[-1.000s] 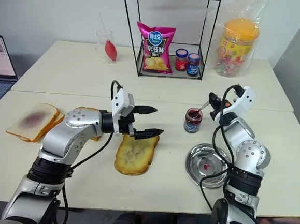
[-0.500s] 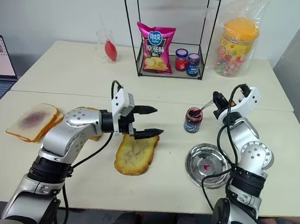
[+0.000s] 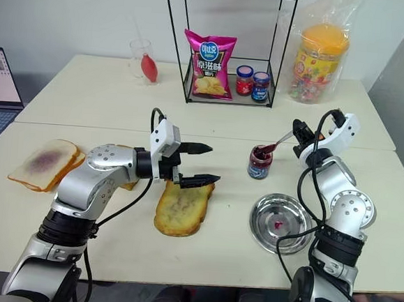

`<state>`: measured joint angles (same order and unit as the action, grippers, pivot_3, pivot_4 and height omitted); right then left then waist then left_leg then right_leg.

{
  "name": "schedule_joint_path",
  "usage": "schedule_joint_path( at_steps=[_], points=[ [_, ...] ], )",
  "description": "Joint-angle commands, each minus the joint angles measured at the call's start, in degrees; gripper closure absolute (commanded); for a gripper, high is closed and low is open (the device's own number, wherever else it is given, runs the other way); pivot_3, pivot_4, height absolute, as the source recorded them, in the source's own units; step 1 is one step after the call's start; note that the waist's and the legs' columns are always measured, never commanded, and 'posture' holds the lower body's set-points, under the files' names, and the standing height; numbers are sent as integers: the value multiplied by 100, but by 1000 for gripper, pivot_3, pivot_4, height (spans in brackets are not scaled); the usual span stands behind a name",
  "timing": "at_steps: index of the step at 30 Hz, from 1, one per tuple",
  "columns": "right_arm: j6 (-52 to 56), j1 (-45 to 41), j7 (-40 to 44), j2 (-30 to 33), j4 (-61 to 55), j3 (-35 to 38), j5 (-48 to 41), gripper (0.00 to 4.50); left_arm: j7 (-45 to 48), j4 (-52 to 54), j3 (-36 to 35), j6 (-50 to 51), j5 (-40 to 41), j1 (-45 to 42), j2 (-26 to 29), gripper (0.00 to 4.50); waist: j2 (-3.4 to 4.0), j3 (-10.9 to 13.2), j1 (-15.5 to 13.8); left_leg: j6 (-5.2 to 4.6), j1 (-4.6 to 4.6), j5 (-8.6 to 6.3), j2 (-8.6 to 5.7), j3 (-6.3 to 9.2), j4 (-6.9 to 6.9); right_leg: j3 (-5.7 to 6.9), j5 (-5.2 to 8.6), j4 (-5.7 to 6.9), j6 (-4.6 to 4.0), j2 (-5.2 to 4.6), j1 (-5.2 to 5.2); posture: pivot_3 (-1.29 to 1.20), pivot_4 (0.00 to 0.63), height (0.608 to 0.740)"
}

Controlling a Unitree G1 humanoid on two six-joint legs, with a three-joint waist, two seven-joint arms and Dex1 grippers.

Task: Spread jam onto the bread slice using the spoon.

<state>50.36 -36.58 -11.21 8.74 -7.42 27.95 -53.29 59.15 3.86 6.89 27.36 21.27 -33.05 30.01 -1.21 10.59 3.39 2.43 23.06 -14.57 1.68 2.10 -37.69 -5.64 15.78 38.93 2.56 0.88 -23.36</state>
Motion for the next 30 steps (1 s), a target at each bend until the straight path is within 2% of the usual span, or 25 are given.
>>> schedule_joint_path(
  at_steps=[1,8,23,28,30],
  points=[
    [-55,-4,64,95,-312,-23,-175,4486,50,51,-9,-122,-15,-134,42,0,0,0,0,0,0,0,0,0,0,0,0,0,1,0,0,0,150,740],
    [-18,104,22,55,-434,46,-469,4486,77,57,-15,-135,-12,-144,46,0,0,0,0,0,1,0,0,-1,4,-2,2,-3,3,0,-1,0,150,740],
    [-454,430,-700,-517,-459,409,-2307,4486,383,-27,-173,-380,93,-247,185,0,0,0,5,0,-2,0,1,-8,49,-6,2,-7,-2,0,-18,0,150,740],
    [-584,389,-827,-668,-530,147,-2815,4486,606,60,-347,-467,206,-135,462,0,0,0,12,0,-3,1,3,-8,71,-3,0,-6,-18,0,-28,0,150,740],
    [-547,333,-864,-828,-604,-177,-2905,4486,743,149,-394,-453,231,9,679,0,0,0,44,0,-2,1,4,-10,73,-4,0,-6,-21,1,-33,0,150,740]
  ],
)
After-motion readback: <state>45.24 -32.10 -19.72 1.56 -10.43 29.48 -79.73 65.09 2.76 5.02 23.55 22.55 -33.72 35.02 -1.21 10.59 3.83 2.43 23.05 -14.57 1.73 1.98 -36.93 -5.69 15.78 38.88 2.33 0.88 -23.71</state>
